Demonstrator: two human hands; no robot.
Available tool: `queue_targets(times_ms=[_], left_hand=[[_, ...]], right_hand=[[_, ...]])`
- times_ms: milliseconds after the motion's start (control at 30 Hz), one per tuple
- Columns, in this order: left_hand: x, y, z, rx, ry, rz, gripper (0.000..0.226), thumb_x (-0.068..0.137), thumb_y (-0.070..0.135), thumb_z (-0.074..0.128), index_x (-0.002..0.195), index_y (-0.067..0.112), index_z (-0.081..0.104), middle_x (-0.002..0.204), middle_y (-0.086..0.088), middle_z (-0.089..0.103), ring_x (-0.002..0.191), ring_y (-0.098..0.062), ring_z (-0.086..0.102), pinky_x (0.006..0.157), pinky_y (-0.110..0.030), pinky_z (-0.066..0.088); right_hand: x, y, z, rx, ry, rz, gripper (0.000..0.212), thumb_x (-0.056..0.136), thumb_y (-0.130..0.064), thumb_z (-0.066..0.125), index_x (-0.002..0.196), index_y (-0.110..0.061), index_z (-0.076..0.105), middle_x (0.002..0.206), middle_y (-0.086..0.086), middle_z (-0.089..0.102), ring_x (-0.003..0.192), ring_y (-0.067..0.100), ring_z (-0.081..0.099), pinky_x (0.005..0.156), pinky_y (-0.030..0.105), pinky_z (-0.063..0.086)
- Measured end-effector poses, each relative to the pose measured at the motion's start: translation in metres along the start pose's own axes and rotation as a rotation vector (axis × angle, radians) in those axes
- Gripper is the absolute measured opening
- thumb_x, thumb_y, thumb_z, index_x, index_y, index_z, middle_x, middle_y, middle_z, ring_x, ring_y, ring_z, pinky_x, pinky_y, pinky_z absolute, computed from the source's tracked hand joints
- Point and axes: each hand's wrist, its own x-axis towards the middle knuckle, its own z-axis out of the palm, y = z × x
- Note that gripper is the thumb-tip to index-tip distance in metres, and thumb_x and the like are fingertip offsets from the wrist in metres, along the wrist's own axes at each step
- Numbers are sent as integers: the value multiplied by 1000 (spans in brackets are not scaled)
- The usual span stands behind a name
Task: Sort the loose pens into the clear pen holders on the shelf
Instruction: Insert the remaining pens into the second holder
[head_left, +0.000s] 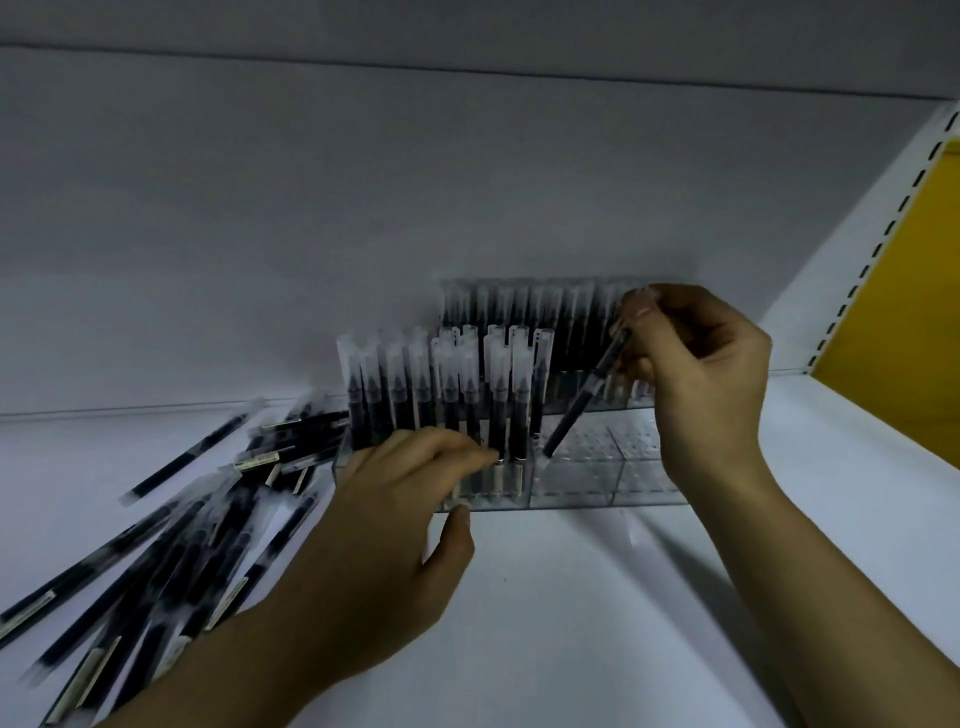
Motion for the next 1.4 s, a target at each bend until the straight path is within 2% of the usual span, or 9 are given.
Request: queue_targets(times_ms=[133,233,433,633,767,933,1133,1300,1400], left_hand=[[-1,-2,2,68,-37,32,46,90,35,46,136,36,49,130,25,48,119,8,39,97,-25,32],[0,-1,2,76,-58,34,46,89,35,47,135,35,49,130,25,48,119,6,40,96,-24,31],[0,0,1,161,-98,49,48,87,35,49,135,34,51,130,22,47,120,0,42,95,-25,30],[-2,1,2,274,-136,83,56,86,32,58,140,27,49,135,12,47,124,-10,42,97,-31,32],[-3,1,2,314,-148,91,56,86,33,57,141,27,49,136,11,46,125,-11,41,95,-30,30],[-2,2,2,335,-156,90,55,86,34,55,140,28,50,136,11,46,127,-11,40,94,-31,30],[0,2,0,350,-173,102,53,88,36,54,140,30,48,137,12,43,126,-10,38,94,-30,29],[0,2,-1,326,-165,119,48,88,35,55,135,30,52,134,12,45,123,-9,40,92,-31,36],[-5,4,-8,330,-197,115,47,91,37,51,137,29,50,133,11,44,120,-9,40,93,-31,40]], right_hand=[[-2,1,1,-151,6,-129,3,97,-10,68,97,-9,71,79,11,69,69,33,65,61,40,58],[-4,5,1,-208,-46,-180,6,97,-15,70,102,-17,71,86,6,71,77,29,68,68,46,60],[-8,13,7,-303,-172,-173,19,93,-18,73,112,-12,72,92,-2,72,82,15,69,72,25,58],[-13,15,10,-360,-214,-212,29,89,-21,77,115,-28,68,91,-10,73,84,13,71,76,20,60],[-13,17,10,-380,-208,-224,31,88,-24,77,118,-26,69,91,-12,72,85,12,72,77,19,59],[-11,19,9,-434,-243,-297,31,90,-24,76,120,-16,73,96,-4,75,89,9,72,81,26,61],[-16,18,11,-468,-317,-232,40,88,-20,78,127,-20,68,85,-10,69,78,3,64,71,9,51],[-16,13,8,-462,-307,-208,38,90,-23,77,126,-23,66,85,-7,67,76,7,63,66,13,51],[-18,9,9,-506,-242,-343,29,92,-21,73,121,-18,67,87,-3,65,75,11,62,66,26,54]])
